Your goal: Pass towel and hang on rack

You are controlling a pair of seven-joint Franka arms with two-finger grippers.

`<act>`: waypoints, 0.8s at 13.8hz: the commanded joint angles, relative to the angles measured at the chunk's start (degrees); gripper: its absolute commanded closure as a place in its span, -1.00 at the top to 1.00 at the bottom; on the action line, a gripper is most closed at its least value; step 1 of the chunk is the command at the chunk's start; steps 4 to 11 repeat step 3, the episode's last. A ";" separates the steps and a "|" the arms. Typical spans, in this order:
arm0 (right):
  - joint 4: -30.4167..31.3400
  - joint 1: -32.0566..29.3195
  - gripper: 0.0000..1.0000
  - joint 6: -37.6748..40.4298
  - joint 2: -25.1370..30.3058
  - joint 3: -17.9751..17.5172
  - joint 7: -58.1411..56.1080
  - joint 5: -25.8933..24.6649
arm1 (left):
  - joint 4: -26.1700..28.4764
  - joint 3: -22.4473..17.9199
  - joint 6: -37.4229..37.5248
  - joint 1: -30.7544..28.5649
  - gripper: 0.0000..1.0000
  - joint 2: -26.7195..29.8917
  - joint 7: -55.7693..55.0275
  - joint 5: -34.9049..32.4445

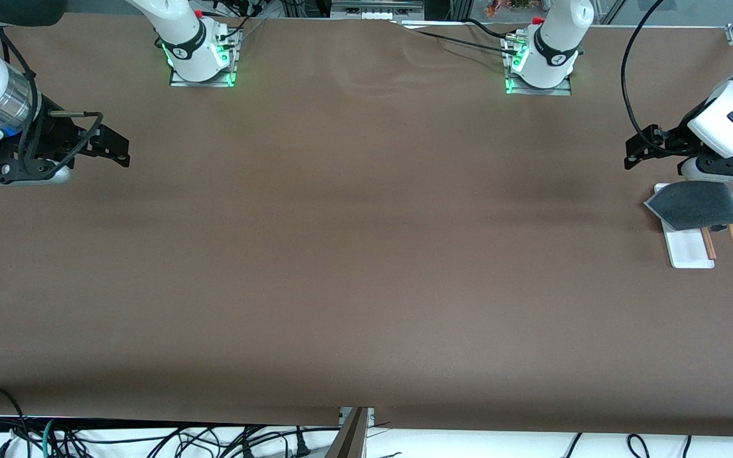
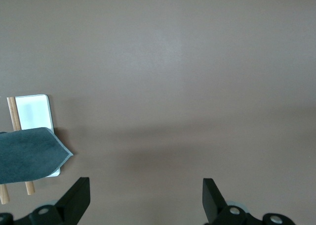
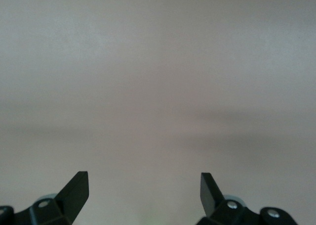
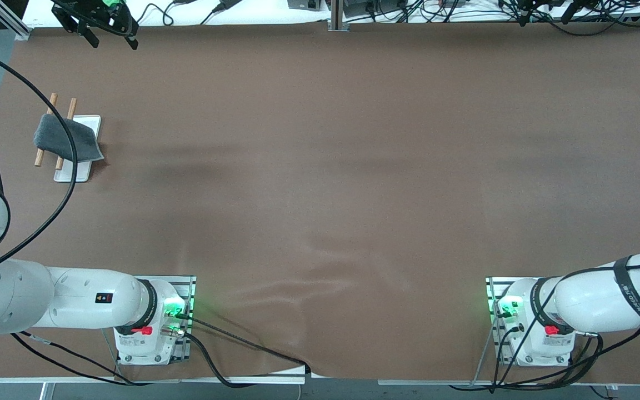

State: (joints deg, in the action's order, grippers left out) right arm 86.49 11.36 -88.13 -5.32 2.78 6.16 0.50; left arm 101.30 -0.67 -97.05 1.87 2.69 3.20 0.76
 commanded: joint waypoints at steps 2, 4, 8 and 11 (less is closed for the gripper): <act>-1.15 -0.29 1.00 0.77 -0.30 -0.40 0.16 -0.24 | -0.14 -0.38 -0.77 0.77 1.00 0.12 0.85 -1.99; -1.15 -0.29 1.00 0.77 -0.22 -0.40 0.25 -0.24 | -0.23 -0.38 -0.69 0.77 1.00 0.12 0.85 -1.90; -1.15 -0.29 1.00 0.77 -0.22 -0.40 0.25 -0.24 | -0.23 -0.38 -0.69 0.77 1.00 0.12 0.85 -1.90; -1.15 -0.29 1.00 0.77 -0.22 -0.40 0.25 -0.24 | -0.23 -0.38 -0.69 0.77 1.00 0.12 0.85 -1.90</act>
